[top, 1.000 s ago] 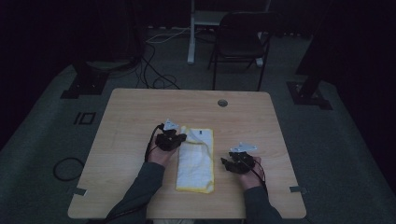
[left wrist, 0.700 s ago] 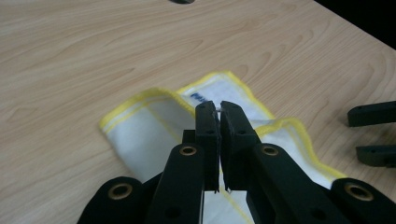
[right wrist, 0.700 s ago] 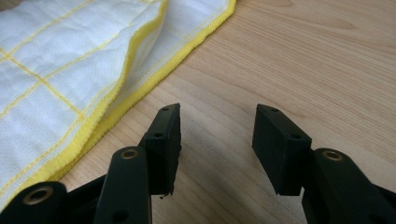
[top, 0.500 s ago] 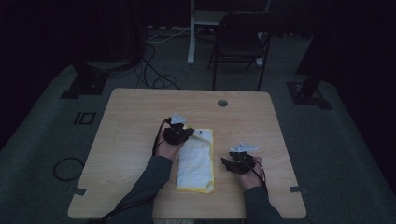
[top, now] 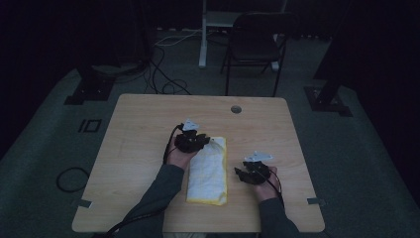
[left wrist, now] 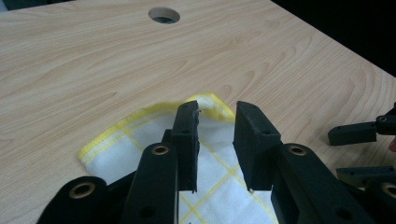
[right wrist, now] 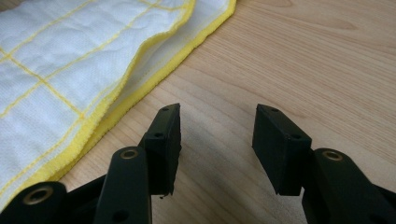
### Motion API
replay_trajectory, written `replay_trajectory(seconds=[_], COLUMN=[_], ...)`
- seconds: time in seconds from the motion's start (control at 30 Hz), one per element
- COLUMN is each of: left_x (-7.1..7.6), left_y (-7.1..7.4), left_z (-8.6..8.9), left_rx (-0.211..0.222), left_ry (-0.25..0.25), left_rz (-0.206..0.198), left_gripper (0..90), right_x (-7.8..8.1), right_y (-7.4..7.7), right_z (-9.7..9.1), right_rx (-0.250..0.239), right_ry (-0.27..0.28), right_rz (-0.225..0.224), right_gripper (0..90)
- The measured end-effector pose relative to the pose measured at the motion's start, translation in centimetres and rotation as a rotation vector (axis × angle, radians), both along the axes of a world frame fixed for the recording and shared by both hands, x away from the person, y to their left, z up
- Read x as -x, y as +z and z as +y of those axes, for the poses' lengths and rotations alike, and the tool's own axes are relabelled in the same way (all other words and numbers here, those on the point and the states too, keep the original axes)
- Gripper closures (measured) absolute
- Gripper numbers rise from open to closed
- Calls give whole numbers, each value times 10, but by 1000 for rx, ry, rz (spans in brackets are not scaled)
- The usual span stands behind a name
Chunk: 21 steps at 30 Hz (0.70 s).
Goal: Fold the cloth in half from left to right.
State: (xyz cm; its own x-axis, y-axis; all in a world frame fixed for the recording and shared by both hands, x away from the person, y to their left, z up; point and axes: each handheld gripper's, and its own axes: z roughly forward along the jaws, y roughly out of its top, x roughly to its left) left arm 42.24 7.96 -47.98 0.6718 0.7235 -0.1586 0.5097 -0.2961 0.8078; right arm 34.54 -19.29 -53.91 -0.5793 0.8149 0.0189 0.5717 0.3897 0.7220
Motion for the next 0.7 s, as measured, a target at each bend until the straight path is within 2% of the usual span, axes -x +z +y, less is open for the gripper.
replay_trajectory(seconds=[0.53, 0.7], left_x=[-3, -5], left_y=[7, 10], left_z=[9, 18], left_rx=[3, 2], left_ry=[23, 43], left_rz=[-28, -35], left_gripper=[681, 668], right_x=[-1, -1], right_y=[0, 1], right_z=[-1, -2], right_rx=[-5, -7], right_ry=[-4, -7], right_rz=[0, -2], right_gripper=[516, 516])
